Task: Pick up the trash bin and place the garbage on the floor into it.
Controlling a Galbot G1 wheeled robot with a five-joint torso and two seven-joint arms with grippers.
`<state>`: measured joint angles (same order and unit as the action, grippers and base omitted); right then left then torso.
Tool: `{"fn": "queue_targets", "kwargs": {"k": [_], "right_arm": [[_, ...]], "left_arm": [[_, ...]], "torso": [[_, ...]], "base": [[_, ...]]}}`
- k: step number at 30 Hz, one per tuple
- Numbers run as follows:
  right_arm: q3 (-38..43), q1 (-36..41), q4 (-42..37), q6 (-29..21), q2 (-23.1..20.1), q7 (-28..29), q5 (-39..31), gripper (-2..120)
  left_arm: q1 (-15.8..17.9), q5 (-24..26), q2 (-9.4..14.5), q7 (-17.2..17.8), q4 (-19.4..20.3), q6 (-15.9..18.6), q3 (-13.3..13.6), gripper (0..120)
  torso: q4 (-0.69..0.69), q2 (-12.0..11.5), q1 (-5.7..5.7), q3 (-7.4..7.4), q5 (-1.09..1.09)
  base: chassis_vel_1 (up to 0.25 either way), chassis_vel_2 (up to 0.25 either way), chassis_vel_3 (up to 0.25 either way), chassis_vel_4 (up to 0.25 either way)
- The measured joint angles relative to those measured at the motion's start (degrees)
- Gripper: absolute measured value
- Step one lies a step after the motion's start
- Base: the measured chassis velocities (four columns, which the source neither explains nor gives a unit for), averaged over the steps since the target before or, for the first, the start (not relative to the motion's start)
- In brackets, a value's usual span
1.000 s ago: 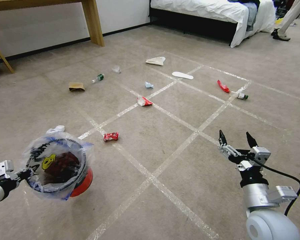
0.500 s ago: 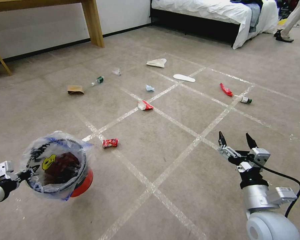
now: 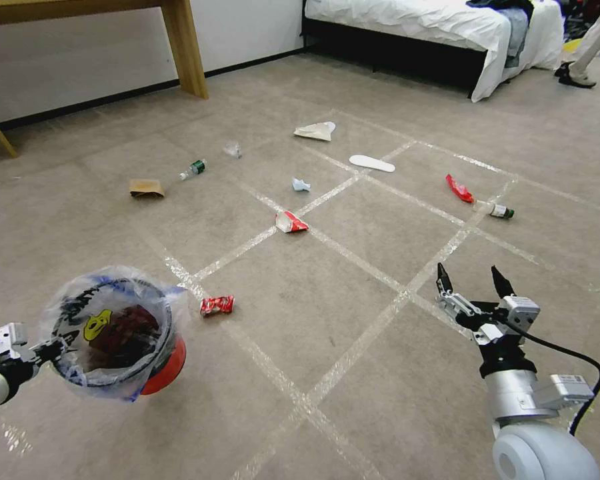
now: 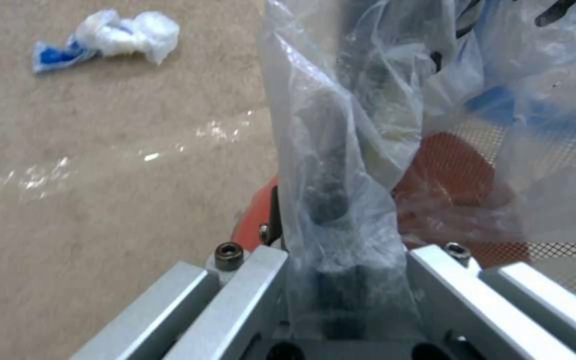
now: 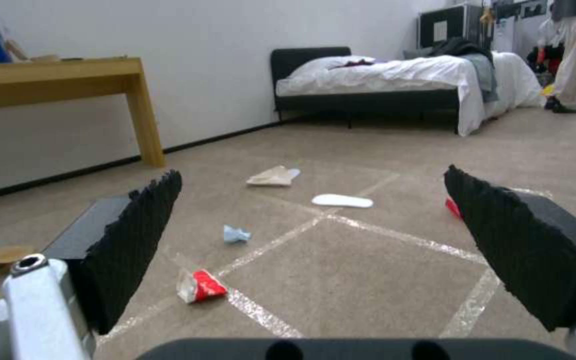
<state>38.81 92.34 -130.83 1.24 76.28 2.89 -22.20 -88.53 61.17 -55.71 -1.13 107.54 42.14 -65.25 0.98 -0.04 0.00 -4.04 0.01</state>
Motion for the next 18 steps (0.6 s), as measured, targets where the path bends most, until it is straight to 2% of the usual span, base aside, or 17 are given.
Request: {"fn": "queue_targets", "kwargs": {"k": [9, 18], "right_arm": [[-0.38, -0.34, 0.26, -0.50, -0.11, -0.04, -0.03, 100], [-0.26, 0.04, 0.09, 0.28, -0.14, -0.89, 0.00, 100]], "left_arm": [[0.32, -0.48, 0.42, -0.09, -0.44, 0.00, 0.12, 1], [-0.32, -0.38, 0.72, 0.02, -0.53, -0.01, -0.48, 1]], "torso": [[0.03, 0.00, 0.00, 0.00, 0.01], [0.02, 0.00, 0.00, 0.00, 0.00]], "base": [[-0.103, 0.114, 0.122, -0.120], [-0.003, 0.006, 0.003, -0.002]]}}
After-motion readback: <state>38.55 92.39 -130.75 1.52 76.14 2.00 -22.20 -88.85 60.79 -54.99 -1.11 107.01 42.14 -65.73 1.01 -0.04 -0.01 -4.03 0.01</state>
